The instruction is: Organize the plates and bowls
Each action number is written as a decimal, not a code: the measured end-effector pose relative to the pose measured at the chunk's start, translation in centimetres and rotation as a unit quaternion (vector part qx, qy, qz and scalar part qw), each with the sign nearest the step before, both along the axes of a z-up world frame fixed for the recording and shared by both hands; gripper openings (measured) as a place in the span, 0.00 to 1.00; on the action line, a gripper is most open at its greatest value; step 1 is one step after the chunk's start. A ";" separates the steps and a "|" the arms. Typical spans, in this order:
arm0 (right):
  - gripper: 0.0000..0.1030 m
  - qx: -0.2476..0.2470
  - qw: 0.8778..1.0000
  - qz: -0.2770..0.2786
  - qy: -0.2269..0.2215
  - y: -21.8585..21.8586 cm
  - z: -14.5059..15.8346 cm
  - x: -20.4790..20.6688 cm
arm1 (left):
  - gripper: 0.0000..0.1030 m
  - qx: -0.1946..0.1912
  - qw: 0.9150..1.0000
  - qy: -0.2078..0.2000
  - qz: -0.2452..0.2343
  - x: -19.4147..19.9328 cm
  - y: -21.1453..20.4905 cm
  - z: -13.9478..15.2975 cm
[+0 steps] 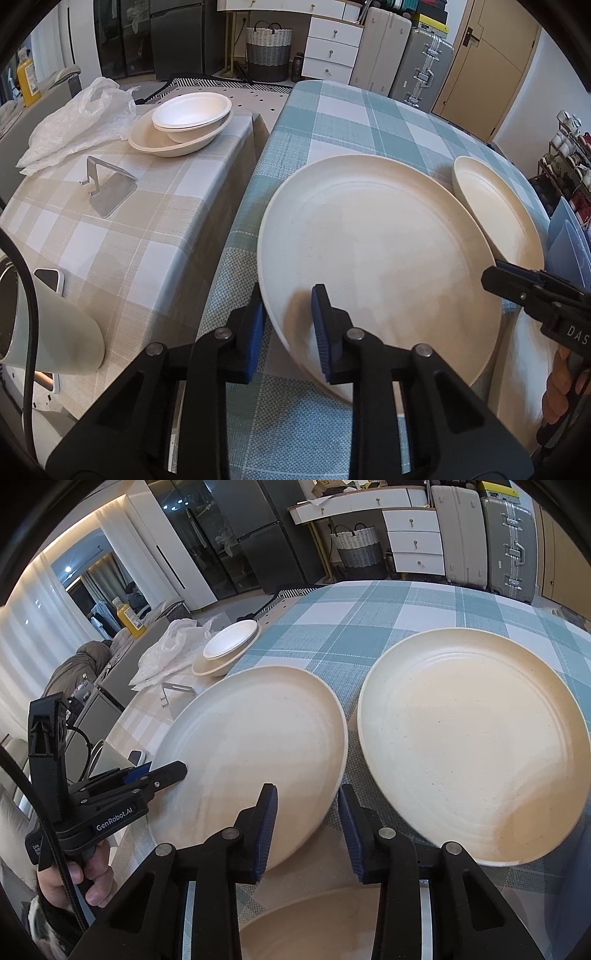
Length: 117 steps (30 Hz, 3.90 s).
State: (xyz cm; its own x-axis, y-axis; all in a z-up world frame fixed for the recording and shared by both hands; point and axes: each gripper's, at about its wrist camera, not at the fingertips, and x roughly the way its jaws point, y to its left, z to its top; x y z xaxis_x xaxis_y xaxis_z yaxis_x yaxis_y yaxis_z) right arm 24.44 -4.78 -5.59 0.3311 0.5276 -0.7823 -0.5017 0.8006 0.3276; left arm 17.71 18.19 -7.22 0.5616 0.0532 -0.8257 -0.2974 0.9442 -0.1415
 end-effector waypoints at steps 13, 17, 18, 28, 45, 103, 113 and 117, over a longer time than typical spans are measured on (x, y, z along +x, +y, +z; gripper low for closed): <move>0.27 -0.003 1.000 -0.008 -0.013 -0.2 0.3 -0.3 | 0.19 0.009 1.000 -0.010 0.000 -0.7 -0.3 0.8; 0.27 -0.006 1.000 -0.007 -0.022 -0.2 0.5 -0.5 | 0.19 0.012 1.000 -0.016 0.002 -1.1 -0.5 1.2; 0.27 -0.005 1.000 -0.006 -0.023 -0.3 0.6 -0.5 | 0.19 0.013 1.000 -0.017 0.002 -1.2 -0.5 1.3; 0.27 -0.004 0.999 -0.005 -0.051 -0.6 2.1 -1.8 | 0.19 0.025 0.999 -0.038 0.004 -2.9 -1.3 3.2; 0.27 0.010 0.995 -0.014 -0.098 -3.3 5.7 -5.7 | 0.19 0.046 0.996 -0.079 -0.005 -6.7 -4.7 7.5; 0.27 0.002 0.988 -0.119 -0.100 -15.5 6.9 -17.4 | 0.21 0.057 0.986 -0.098 -0.121 -13.1 -17.8 7.6; 0.27 -0.003 0.987 -0.135 -0.091 -16.5 6.1 -17.9 | 0.22 0.050 0.985 -0.084 -0.141 -12.6 -18.7 6.4; 0.27 -0.010 0.986 -0.136 -0.092 -16.5 5.7 -18.0 | 0.22 0.052 0.985 -0.080 -0.143 -12.5 -18.9 5.8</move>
